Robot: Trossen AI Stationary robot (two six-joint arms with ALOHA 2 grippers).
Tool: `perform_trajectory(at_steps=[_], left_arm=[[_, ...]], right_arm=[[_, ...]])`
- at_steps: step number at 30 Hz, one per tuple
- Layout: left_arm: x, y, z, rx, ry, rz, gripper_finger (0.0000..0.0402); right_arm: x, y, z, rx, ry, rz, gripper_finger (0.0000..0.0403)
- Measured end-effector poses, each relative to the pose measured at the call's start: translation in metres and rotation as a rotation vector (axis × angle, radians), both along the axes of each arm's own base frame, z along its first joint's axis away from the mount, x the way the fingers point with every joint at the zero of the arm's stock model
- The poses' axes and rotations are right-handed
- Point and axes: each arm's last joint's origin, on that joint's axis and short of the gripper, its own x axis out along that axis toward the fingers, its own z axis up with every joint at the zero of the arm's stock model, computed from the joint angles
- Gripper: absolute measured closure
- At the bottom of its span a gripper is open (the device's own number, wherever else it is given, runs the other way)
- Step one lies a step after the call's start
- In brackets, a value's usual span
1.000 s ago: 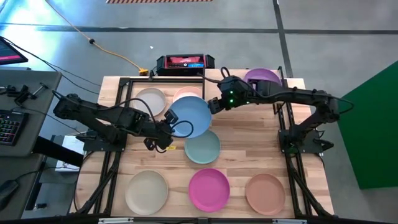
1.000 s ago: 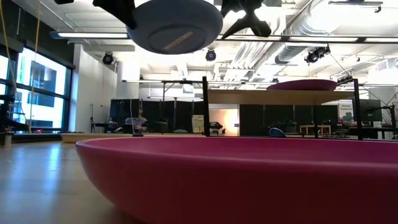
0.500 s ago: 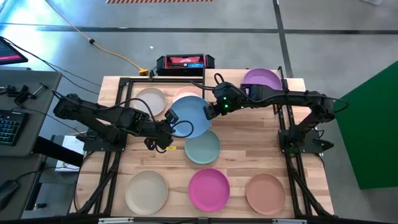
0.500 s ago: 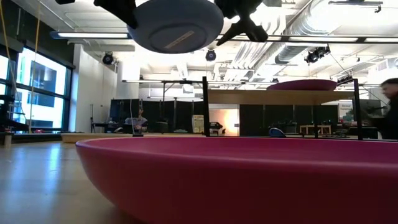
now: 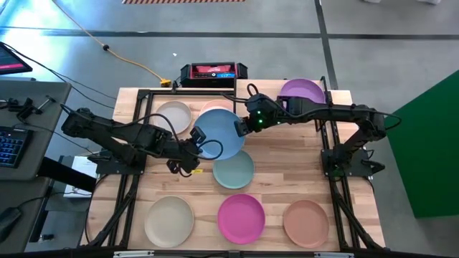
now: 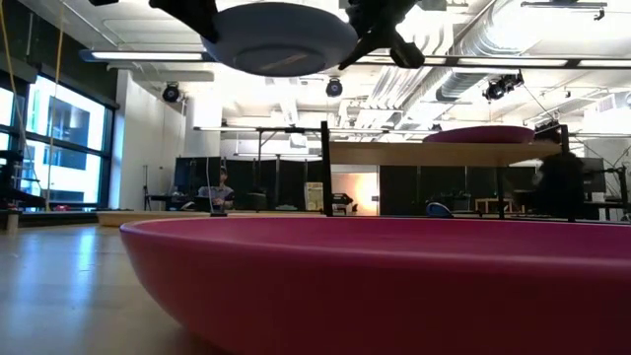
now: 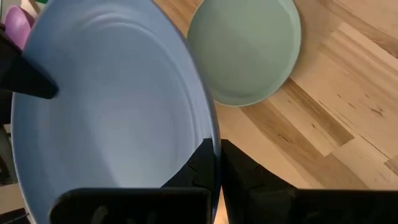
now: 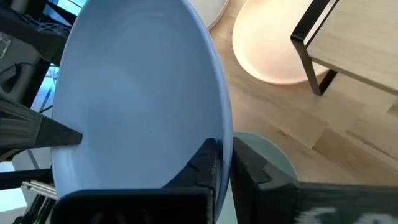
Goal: Place and stack plates onto a shelf
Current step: Stack the blue plate on top of the purple plate on the shelf
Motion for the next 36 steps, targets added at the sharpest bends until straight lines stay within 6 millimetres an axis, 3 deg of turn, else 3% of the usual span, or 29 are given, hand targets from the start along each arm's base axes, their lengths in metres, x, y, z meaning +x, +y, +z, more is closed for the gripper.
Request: perform_trajectory(at_steps=[16, 29, 36], left_arm=[[0.004, 0.000, 0.003, -0.006, -0.062, 0.034, 0.0375], [0.004, -0.001, 0.003, -0.092, -0.099, 0.126, 0.0296], [-0.003, 0.001, 0.010, -0.130, -0.146, 0.182, 0.0277]], right_arm=[[-0.001, 0.002, 0.000, -0.015, 0.010, -0.027, 0.0403], [-0.001, 0.003, -0.001, 0.006, 0.013, -0.045, 0.0402], [-0.009, -0.003, 0.003, 0.006, 0.029, -0.067, 0.0402]])
